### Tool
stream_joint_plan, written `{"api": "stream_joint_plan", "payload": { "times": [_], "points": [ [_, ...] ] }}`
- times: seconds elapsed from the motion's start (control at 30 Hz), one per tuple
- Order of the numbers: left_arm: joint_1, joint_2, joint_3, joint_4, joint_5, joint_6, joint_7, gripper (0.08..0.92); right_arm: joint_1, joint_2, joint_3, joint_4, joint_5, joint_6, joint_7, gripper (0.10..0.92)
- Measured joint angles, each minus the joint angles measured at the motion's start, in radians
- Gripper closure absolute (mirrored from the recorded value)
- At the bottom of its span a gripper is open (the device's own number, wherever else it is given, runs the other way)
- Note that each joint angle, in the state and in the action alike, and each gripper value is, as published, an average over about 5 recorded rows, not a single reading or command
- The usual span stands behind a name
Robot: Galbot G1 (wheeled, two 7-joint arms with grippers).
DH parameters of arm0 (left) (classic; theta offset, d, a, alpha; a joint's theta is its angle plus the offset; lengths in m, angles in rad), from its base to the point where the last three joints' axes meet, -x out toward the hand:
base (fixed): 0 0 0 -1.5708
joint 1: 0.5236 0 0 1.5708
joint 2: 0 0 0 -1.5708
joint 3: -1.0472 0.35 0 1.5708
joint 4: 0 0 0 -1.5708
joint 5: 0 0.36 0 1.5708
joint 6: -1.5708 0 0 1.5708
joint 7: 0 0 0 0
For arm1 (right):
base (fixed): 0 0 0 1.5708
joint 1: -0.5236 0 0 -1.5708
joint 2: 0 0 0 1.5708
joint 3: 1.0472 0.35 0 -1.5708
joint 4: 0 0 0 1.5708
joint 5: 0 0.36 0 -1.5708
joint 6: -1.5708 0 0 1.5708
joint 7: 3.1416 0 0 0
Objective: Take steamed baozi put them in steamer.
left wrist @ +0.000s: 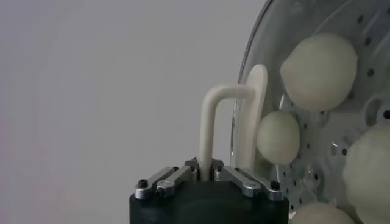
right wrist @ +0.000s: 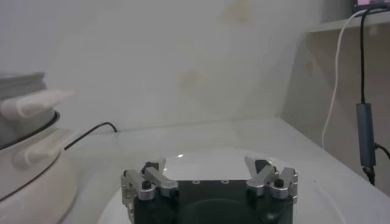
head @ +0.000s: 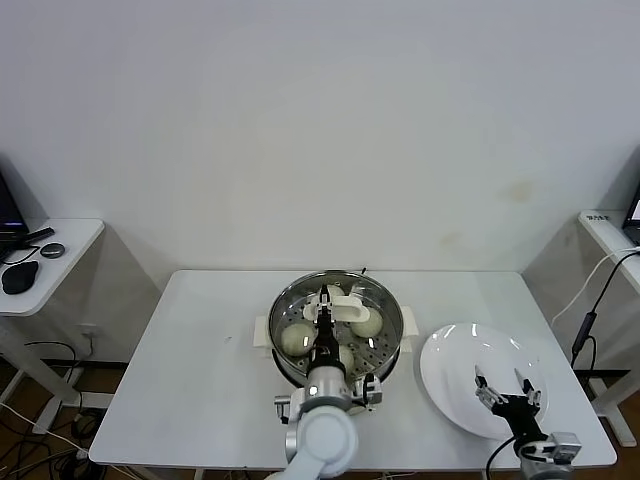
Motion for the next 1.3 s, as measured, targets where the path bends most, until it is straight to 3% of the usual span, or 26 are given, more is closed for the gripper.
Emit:
{"api": "stream_joint_plan", "payload": {
  "times": [0.53, 0.73, 0.87, 1.07, 1.3],
  "points": [
    [0.110, 0.066, 0.015, -0.263, -0.088, 0.003, 0.081, 0.200, -0.001, -0.001, 0.010, -0.002, -0.002, 0.007, -0.005, 0.203],
    [0.172, 0.083, -0.042, -0.367, -0.158, -0.004, 0.064, 0.177, -0.019, -0.011, 0.011, 0.005, -0.001, 0.039, -0.030, 0.203],
    [0.231, 0.095, -0.130, -0.412, -0.288, -0.042, -0.009, 0.177, -0.037, -0.013, 0.008, 0.018, -0.005, 0.074, -0.051, 0.203],
    [0.341, 0.093, -0.353, -0.428, -0.612, -0.222, -0.139, 0.177, -0.075, -0.009, -0.025, 0.060, -0.024, 0.116, -0.046, 0.203],
    [0.480, 0.076, -0.608, -0.396, -1.015, -0.408, -0.206, 0.177, -0.123, -0.009, -0.073, 0.104, -0.052, 0.129, -0.032, 0.203]
  ]
}}
